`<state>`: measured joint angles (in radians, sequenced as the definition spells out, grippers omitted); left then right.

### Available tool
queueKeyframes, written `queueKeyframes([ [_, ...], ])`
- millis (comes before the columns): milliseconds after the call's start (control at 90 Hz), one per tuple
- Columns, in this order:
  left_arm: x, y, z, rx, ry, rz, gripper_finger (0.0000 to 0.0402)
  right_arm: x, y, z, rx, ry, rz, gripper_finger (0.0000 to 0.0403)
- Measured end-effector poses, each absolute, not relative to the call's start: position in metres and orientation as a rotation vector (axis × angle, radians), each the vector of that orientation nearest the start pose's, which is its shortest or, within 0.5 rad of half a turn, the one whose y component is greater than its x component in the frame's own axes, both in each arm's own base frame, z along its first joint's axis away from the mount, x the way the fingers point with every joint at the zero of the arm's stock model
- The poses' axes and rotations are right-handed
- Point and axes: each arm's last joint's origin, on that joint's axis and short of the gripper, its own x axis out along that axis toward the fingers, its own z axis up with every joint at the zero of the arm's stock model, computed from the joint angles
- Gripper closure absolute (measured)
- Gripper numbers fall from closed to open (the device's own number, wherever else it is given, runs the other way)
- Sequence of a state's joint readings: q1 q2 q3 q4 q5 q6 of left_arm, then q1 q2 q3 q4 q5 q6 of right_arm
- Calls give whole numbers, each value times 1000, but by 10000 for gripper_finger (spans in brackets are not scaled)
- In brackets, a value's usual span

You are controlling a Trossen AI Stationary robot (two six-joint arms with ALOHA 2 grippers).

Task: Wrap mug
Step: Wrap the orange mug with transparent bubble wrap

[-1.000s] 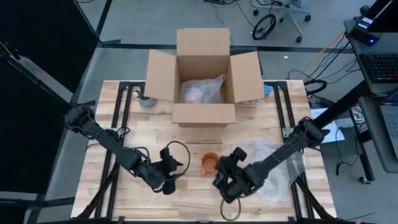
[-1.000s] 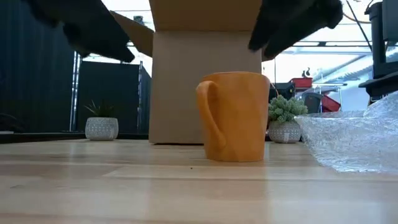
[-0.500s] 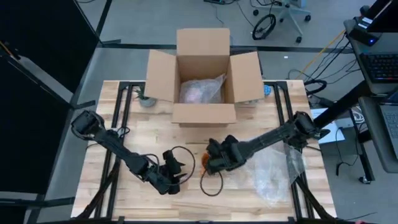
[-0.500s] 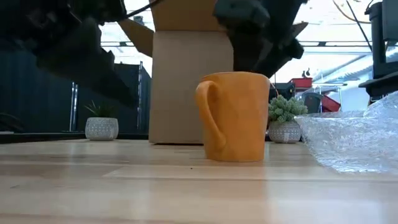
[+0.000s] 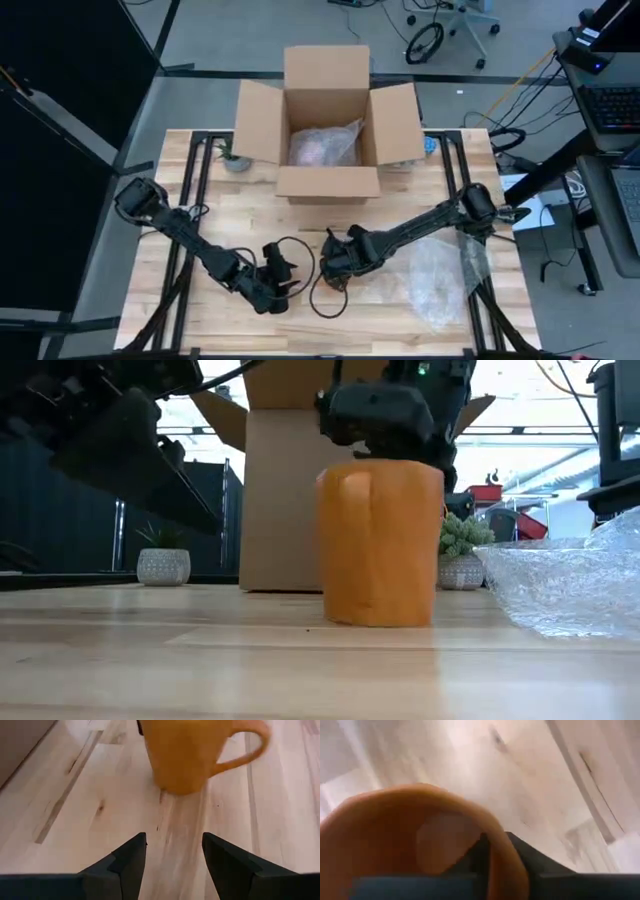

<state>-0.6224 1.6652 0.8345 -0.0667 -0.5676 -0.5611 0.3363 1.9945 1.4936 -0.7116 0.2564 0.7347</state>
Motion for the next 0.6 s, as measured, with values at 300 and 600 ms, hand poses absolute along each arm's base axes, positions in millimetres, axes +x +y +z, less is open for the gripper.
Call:
queueKeyframes([
  [300,241,-175,185,-85,742,146,220,428,112,189,298,817,-202,398],
  [600,209,-183,189,-125,792,223,220,444,58,175,361,805,-324,397],
])
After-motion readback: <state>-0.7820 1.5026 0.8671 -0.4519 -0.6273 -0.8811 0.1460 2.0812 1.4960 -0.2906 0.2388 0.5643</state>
